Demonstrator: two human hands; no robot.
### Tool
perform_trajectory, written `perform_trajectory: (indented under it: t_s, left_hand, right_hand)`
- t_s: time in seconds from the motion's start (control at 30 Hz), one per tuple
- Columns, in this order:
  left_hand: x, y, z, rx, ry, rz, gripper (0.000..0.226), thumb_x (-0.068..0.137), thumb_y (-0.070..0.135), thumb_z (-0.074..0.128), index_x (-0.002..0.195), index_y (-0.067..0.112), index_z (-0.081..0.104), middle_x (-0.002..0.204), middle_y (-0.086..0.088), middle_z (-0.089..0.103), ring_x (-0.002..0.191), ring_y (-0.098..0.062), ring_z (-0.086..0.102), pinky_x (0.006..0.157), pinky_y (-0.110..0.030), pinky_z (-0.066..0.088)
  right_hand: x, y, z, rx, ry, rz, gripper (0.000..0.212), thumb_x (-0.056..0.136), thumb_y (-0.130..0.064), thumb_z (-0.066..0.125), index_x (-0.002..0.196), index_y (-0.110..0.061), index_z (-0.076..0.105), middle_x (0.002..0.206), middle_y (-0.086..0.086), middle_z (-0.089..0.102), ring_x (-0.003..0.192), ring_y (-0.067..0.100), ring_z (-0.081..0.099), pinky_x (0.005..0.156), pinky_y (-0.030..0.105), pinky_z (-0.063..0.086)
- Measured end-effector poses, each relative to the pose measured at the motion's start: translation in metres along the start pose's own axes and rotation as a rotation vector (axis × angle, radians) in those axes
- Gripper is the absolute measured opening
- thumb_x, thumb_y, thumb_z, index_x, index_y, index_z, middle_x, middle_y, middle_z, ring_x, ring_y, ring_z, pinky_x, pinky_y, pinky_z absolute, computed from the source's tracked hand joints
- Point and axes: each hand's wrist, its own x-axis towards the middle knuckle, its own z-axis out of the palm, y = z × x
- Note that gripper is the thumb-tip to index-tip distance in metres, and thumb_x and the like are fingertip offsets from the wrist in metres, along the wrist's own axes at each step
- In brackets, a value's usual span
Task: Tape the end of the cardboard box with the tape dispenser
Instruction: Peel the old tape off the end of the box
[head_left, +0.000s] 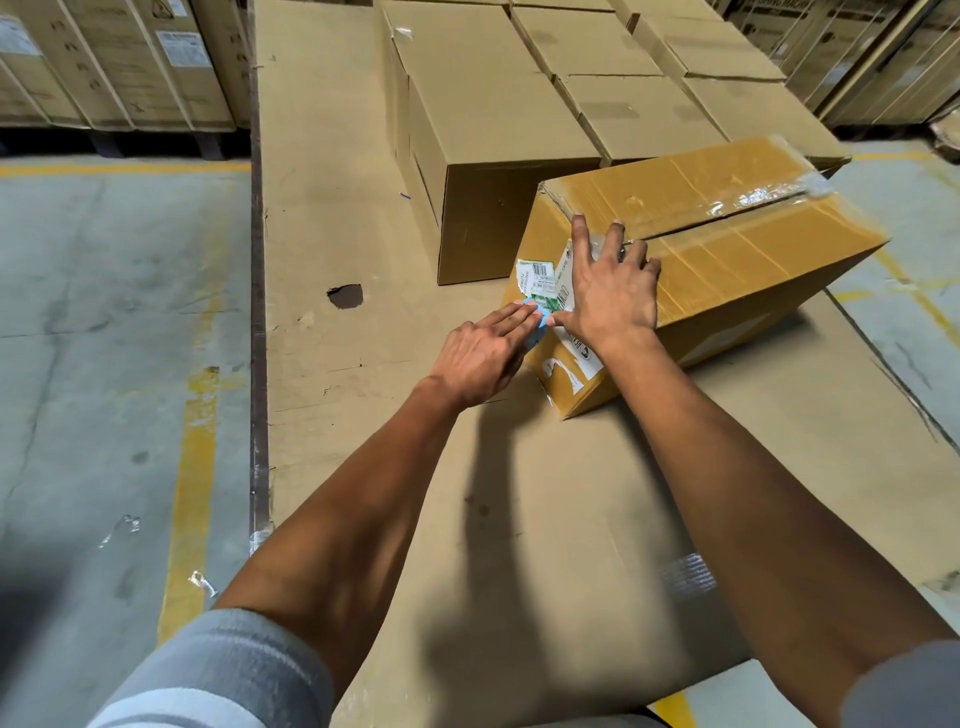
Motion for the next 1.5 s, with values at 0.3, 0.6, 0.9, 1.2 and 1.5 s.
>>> perform_trajectory:
  t_s: [0.3, 0.6, 0.9, 1.2, 1.5]
  left_hand:
    - [-0.035, 0.006, 0.016, -0.015, -0.283, 0.039, 0.058, 0.108, 0.032, 0.052, 0.164, 0.021, 0.045, 0.169, 0.000, 0.048, 0.154, -0.022, 0.046, 0.103, -0.046, 0.056]
    - [-0.016, 0.006, -0.008, 0.164, -0.085, -0.015, 0.066, 0.098, 0.014, 0.063, 0.163, 0.015, 0.047, 0.170, -0.004, 0.046, 0.155, -0.021, 0.046, 0.082, -0.038, 0.054]
    - [-0.026, 0.012, -0.028, 0.142, 0.005, 0.012, 0.060, 0.108, 0.025, 0.059, 0.165, 0.018, 0.044, 0.171, -0.003, 0.043, 0.157, -0.021, 0.043, 0.086, -0.040, 0.059]
    - [-0.039, 0.009, -0.089, 0.063, 0.137, 0.068, 0.051, 0.104, 0.028, 0.067, 0.153, 0.013, 0.058, 0.158, -0.008, 0.060, 0.142, -0.029, 0.057, 0.084, -0.045, 0.065]
    - [-0.043, 0.030, -0.133, 0.181, 0.100, 0.121, 0.060, 0.106, 0.033, 0.067, 0.159, 0.013, 0.048, 0.160, -0.011, 0.055, 0.145, -0.031, 0.052, 0.095, -0.047, 0.063]
  right_hand:
    - [0.001, -0.005, -0.004, 0.016, -0.019, 0.010, 0.156, 0.055, -0.088, 0.079, 0.166, -0.018, -0.004, 0.162, 0.034, 0.027, 0.135, 0.056, 0.047, 0.105, 0.065, 0.047]
    - [0.004, 0.000, 0.006, -0.004, -0.007, -0.029, 0.153, 0.066, -0.073, 0.086, 0.165, -0.016, -0.016, 0.165, 0.035, 0.024, 0.139, 0.057, 0.045, 0.107, 0.064, 0.047]
    - [0.005, 0.007, 0.019, 0.032, 0.084, -0.176, 0.139, 0.076, -0.068, 0.081, 0.167, -0.022, -0.012, 0.176, 0.022, 0.008, 0.161, 0.049, 0.007, 0.125, 0.069, 0.018]
    - [-0.015, 0.015, 0.002, 0.776, -0.165, -0.491, 0.120, 0.075, -0.035, 0.094, 0.166, -0.040, 0.016, 0.176, 0.005, 0.021, 0.164, 0.031, 0.011, 0.131, 0.056, 0.018]
    - [-0.040, 0.018, -0.013, 1.746, -0.657, -0.320, 0.096, 0.090, 0.013, 0.071, 0.164, -0.031, 0.029, 0.156, 0.017, 0.052, 0.132, 0.024, 0.064, 0.109, 0.045, 0.056]
